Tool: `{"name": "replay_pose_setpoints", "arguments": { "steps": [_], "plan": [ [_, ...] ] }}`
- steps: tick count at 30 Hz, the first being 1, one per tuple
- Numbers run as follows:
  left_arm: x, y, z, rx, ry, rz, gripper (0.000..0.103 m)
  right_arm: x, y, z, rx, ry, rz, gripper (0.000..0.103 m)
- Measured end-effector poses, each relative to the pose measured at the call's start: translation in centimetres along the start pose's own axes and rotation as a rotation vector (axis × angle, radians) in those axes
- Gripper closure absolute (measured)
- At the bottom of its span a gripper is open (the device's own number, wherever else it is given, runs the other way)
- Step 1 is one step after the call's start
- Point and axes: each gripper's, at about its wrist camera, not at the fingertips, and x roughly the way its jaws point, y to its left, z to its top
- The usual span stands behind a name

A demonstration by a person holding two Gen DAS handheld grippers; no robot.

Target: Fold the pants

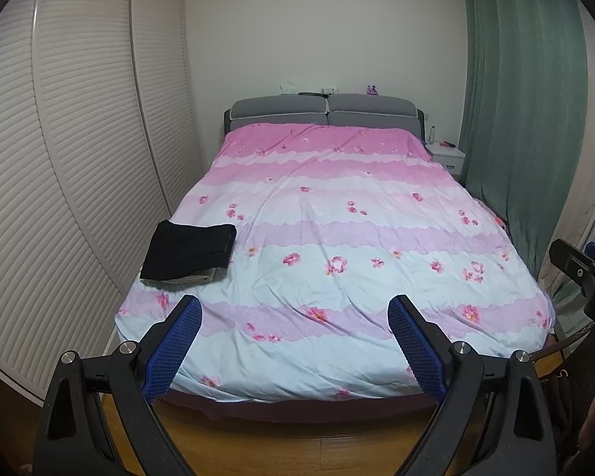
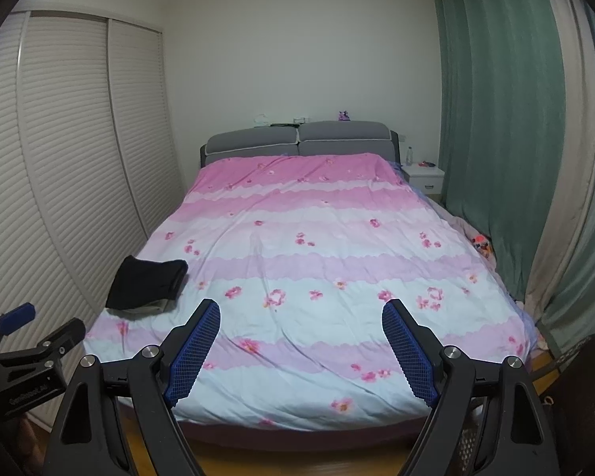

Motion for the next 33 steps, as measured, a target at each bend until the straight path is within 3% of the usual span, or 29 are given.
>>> {"name": "replay_pose_setpoints", "arguments": {
  "steps": [33],
  "plan": [
    [-0.64,-0.36,0.2,-0.004,-0.015,0.002,0.007,-0.46,0.5,0.37,-0.011,-0.024,0.006,0.019]
  ]
}}
